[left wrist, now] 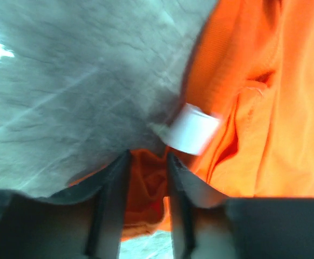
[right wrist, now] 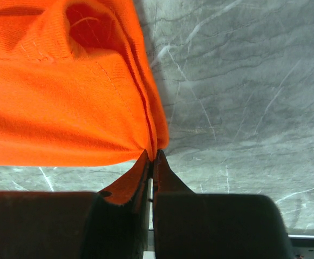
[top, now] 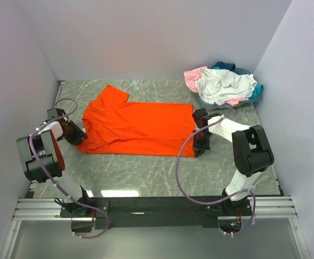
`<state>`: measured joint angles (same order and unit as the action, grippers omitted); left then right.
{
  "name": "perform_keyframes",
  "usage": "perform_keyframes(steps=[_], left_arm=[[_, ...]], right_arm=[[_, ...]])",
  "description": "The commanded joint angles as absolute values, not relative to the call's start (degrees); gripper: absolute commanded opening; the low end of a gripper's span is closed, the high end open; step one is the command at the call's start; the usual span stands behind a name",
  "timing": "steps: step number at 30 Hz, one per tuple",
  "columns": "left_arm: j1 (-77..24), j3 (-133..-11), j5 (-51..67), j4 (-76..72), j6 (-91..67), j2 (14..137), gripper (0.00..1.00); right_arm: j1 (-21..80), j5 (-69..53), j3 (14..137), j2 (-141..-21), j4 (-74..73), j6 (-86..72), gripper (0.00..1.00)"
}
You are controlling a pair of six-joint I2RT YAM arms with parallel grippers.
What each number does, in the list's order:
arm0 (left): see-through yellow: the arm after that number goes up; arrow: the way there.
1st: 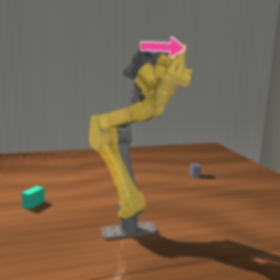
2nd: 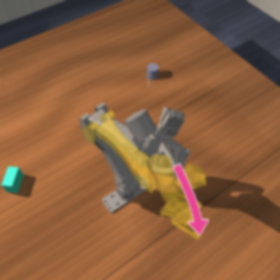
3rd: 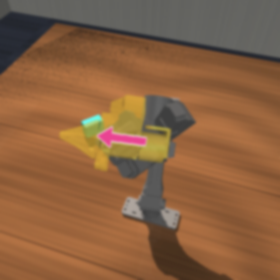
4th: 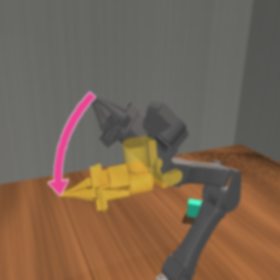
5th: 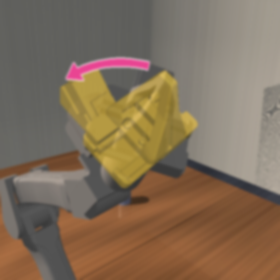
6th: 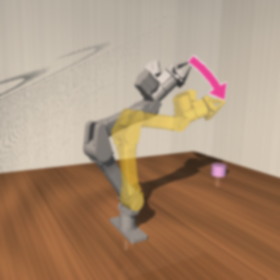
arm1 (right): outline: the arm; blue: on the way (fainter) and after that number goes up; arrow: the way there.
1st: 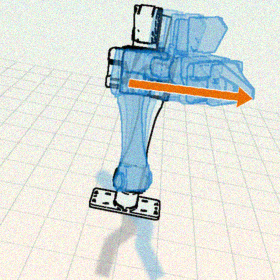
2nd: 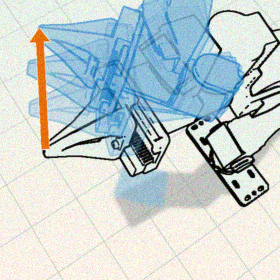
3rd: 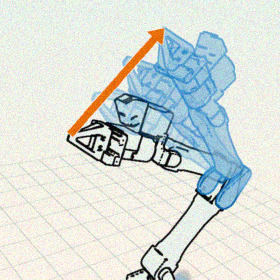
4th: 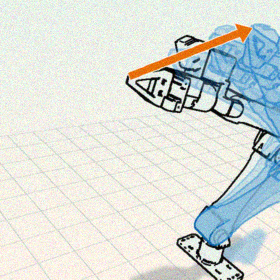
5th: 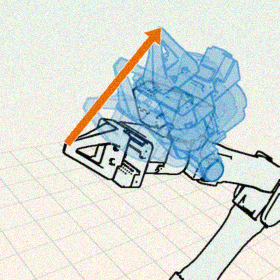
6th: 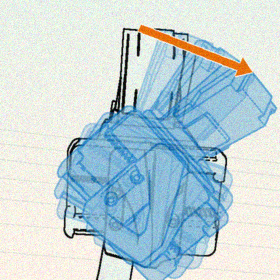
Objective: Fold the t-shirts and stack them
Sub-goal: Fold the tshirt
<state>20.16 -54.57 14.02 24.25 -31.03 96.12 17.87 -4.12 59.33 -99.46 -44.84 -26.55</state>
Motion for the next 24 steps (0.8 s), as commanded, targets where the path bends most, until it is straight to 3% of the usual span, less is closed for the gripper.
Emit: perform_keyframes(steps=[1, 6, 15, 20, 23, 24], left_arm=[[20.0, -52.0, 19.7, 21.8, -33.3, 96.0, 0.37], [20.0, -53.1, 18.3, 23.4, -32.7, 95.3, 0.00], [20.0, -55.6, 1.3, 28.6, -34.6, 84.7, 0.00], [20.1, -55.9, -3.2, 31.8, -34.5, 82.2, 0.11], [20.1, -56.1, -5.1, 32.7, -34.2, 81.4, 0.29], [20.1, -56.0, -5.4, 32.8, -34.3, 81.3, 0.39]], right_arm=[[17.8, -2.4, 57.6, -99.2, -44.5, -26.6, 0.00], [17.8, -2.4, 58.1, -99.8, -44.5, -26.5, 0.00], [17.5, -2.0, 58.2, -100.5, -44.8, -26.3, 0.00], [17.4, -1.8, 58.7, -101.1, -45.0, -26.0, 0.00], [17.4, -1.9, 59.1, -101.5, -45.2, -25.9, 0.00], [17.3, -1.8, 59.1, -101.7, -45.3, -25.9, 0.00]])
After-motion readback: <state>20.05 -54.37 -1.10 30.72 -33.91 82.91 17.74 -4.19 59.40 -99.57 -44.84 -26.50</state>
